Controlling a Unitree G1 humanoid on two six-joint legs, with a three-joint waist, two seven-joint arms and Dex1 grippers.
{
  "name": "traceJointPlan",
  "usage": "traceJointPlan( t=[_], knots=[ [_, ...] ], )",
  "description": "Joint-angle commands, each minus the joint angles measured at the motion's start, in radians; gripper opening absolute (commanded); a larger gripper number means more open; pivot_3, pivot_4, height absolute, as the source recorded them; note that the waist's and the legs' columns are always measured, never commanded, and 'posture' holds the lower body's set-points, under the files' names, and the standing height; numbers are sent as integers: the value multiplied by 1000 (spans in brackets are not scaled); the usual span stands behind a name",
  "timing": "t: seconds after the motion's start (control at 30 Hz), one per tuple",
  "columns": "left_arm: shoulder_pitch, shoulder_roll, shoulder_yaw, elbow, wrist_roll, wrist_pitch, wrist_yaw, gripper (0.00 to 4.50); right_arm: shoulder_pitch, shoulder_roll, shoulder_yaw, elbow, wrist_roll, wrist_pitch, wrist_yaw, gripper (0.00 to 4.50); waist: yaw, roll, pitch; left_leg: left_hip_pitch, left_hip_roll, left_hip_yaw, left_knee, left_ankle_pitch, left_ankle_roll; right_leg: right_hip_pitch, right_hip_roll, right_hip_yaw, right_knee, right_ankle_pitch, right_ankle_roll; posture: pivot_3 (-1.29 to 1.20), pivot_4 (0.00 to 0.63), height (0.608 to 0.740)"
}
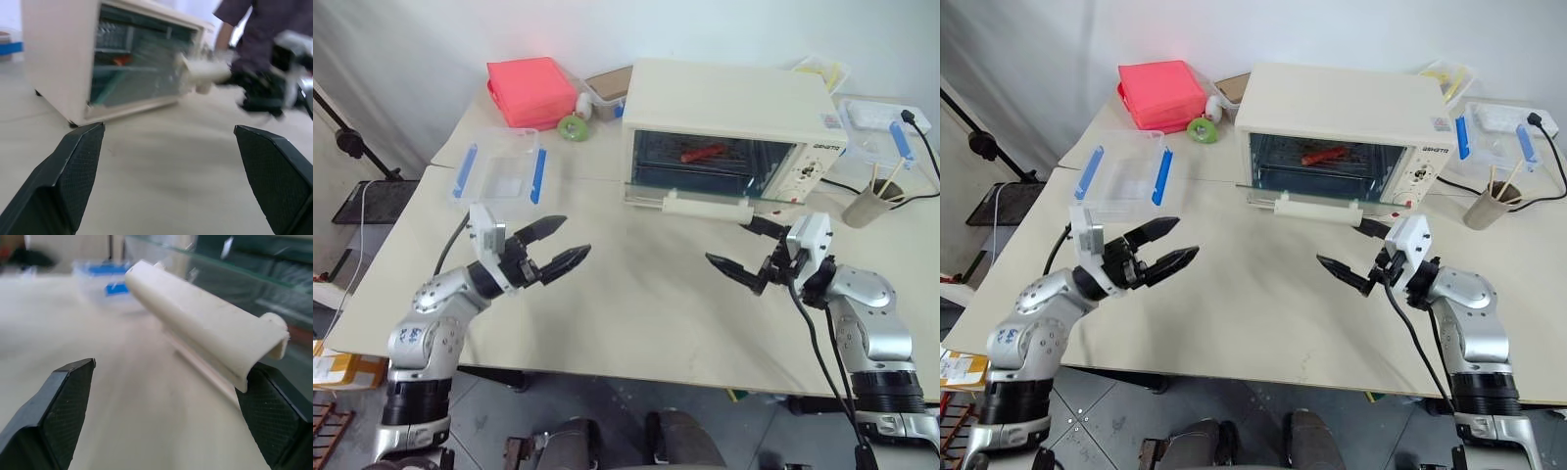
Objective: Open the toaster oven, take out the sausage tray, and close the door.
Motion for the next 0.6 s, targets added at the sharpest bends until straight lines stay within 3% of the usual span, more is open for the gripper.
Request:
traceJointPlan(
  t=[0.03, 0.17, 0.2, 0.4, 0.43, 0.6],
  knots=[
    [-109, -16, -6, 101, 36, -30, 14, 3645, 26, -22, 10, -30, -29, -93, 45, 4500, 4, 0, 0, 0, 0, -1, 0, 0, 0, 0, 0, -1, 0, 0, 0, 0, 150, 740],
    [-353, -111, -87, 372, 176, -142, 55, 2399, 21, -6, 23, -7, -71, -175, 36, 4500, 7, 0, 0, -2, -1, -1, 2, 0, 0, 0, 0, -2, 0, 0, 0, 0, 150, 740],
    [-379, -125, -91, 405, 188, -157, 52, 2222, 21, -5, 26, -3, -74, -182, 36, 4500, 7, 0, 0, -2, -1, -1, 3, 0, 0, 0, 0, -2, -1, 0, 0, 0, 150, 740],
    [-509, -237, -125, 600, 258, -276, 36, 206, 36, -3, 30, -2, -72, -200, 25, 4500, 2, -1, 0, -3, 0, -1, 0, 0, 0, -5, 1, -2, 3, 0, 0, 0, 150, 740],
    [-527, -255, -134, 633, 272, -294, 34, 43, 41, -4, 29, -5, -73, -202, 20, 4500, 3, -1, 0, -4, 0, -1, 1, 1, 0, -7, 1, -2, 4, 0, 0, 0, 150, 740],
    [-552, -295, -176, 697, 318, -344, -19, 43, 104, -16, 3, -35, -74, -207, -15, 4500, 7, -1, 1, -5, 0, -1, 2, 2, -2, -8, 1, -2, 5, 0, 0, 0, 150, 740]
  ],
)
